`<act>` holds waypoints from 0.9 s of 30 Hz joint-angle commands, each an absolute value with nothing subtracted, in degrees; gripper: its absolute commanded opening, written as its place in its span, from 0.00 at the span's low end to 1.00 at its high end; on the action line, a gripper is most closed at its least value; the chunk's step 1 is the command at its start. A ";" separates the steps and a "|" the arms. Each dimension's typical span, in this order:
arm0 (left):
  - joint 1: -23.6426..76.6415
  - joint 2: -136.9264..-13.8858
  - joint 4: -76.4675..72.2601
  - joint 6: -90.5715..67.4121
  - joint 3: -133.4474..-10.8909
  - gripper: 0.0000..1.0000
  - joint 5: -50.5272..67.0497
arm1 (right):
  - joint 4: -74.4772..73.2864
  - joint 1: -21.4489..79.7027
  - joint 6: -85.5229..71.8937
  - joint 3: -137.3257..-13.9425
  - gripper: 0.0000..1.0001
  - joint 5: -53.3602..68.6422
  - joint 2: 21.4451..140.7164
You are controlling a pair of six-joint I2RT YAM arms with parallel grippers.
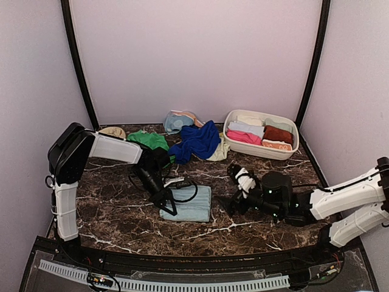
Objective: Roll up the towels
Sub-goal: Roll the towel at the center of the board.
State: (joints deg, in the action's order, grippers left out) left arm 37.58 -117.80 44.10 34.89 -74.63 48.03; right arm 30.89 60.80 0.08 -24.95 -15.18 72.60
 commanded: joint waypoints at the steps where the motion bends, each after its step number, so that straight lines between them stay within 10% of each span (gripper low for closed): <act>1: 37.88 -123.34 45.18 32.00 -74.67 0.00 35.13 | 30.69 70.37 22.89 -26.78 0.96 -21.34 77.69; 14: 37.57 -124.76 45.35 32.16 -75.49 0.00 32.60 | 32.38 77.38 43.91 -43.58 0.63 -16.84 104.39; 27: 37.09 -123.61 45.83 35.36 -74.43 0.15 33.77 | 31.58 70.86 32.90 -45.79 0.44 -10.93 113.41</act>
State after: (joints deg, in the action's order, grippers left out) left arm 37.21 -119.96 47.33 32.97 -77.58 47.18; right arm 33.76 73.03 37.60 -46.41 -13.10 110.69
